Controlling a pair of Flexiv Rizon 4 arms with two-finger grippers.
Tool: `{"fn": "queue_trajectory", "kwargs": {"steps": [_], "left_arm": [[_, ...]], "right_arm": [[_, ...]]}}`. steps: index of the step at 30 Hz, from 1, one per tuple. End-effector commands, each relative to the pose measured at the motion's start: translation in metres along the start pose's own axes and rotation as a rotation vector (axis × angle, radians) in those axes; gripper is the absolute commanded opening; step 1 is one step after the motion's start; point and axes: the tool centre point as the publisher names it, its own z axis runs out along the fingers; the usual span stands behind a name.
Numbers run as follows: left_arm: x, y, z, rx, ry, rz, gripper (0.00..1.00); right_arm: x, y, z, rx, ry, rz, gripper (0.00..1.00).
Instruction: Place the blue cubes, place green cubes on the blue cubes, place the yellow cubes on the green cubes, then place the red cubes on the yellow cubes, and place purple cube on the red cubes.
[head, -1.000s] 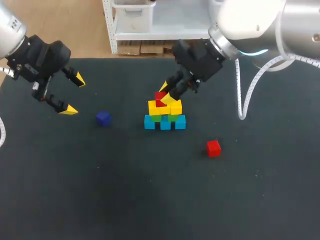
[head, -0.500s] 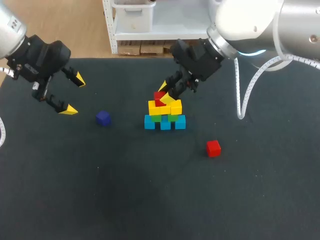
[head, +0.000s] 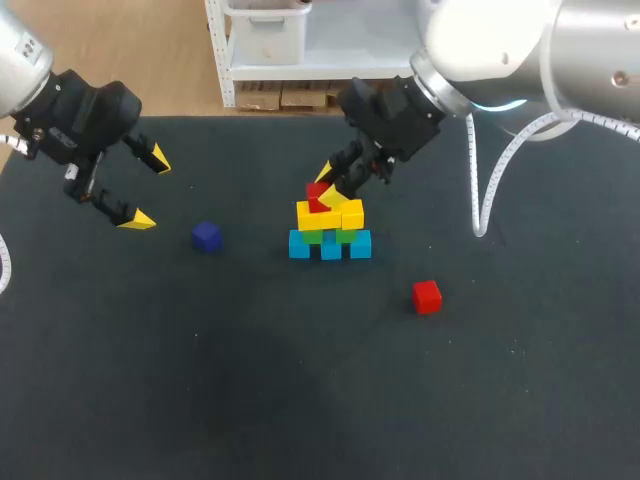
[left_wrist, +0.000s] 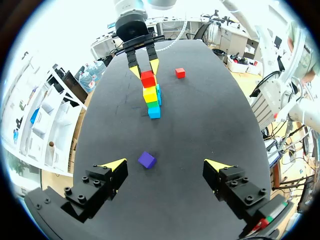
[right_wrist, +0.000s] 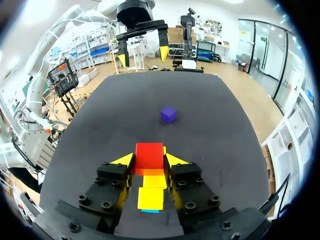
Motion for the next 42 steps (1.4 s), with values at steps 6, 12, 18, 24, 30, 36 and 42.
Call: {"fn": "queue_trajectory", "kwargs": {"steps": [6, 12, 18, 24, 30, 36, 42], "left_arm": [[0.0015, 0.0011, 0.0005, 0.001, -0.004, 0.004, 1.00], [0.0015, 0.0011, 0.0005, 0.001, -0.004, 0.004, 1.00], [0.0015, 0.0011, 0.0005, 0.001, -0.004, 0.004, 1.00], [0.0015, 0.0011, 0.0005, 0.001, -0.004, 0.004, 1.00], [0.0015, 0.0011, 0.0005, 0.001, -0.004, 0.004, 1.00], [0.0015, 0.0011, 0.0005, 0.001, -0.004, 0.004, 1.00], [0.0015, 0.0011, 0.0005, 0.001, -0.004, 0.004, 1.00]], "right_arm": [[-0.0002, -0.0017, 0.0004, 0.000, 0.005, 0.000, 0.00], [0.0002, -0.0012, 0.0010, -0.002, 0.007, 0.001, 0.16], [0.0004, -0.0012, 0.0022, -0.005, 0.006, 0.001, 0.15], [0.0009, -0.0018, 0.0025, -0.005, 0.005, 0.002, 0.15], [0.0014, -0.0027, 0.0025, -0.005, 0.007, 0.004, 0.15], [0.0014, -0.0028, 0.0028, -0.006, 0.007, 0.005, 0.18], [0.0018, -0.0029, 0.0030, -0.007, 0.008, 0.007, 0.30]]}}
